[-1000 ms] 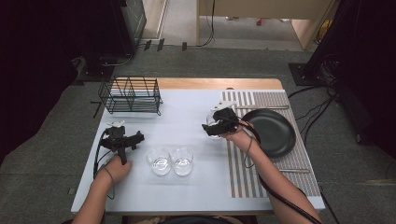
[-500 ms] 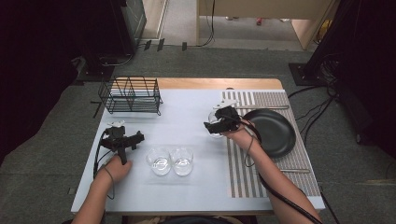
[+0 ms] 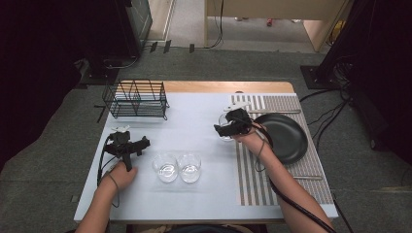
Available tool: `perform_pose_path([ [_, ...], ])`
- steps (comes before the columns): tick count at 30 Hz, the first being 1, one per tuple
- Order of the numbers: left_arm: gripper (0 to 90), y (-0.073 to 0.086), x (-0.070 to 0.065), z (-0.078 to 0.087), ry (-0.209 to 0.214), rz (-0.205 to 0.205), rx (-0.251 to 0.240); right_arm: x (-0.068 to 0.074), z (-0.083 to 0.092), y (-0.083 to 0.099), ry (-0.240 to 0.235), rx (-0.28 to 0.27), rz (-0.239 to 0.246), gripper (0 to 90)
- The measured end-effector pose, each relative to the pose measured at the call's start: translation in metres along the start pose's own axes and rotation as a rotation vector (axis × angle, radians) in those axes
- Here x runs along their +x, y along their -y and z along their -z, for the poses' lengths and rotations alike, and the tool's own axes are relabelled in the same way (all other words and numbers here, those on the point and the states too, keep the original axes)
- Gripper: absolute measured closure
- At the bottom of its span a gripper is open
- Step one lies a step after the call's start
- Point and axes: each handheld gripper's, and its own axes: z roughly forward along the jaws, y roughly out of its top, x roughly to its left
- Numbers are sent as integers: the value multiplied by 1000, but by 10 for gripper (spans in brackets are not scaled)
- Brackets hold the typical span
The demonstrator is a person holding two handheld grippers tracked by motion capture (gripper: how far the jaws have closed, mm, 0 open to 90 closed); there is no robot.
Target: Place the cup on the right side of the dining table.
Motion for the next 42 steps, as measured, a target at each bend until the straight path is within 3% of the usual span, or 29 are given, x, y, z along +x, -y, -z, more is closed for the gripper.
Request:
perform_pose_path([
  [42,0,0,1,1,5,7,-4,-19,-6,1,54,-18,-52,193],
])
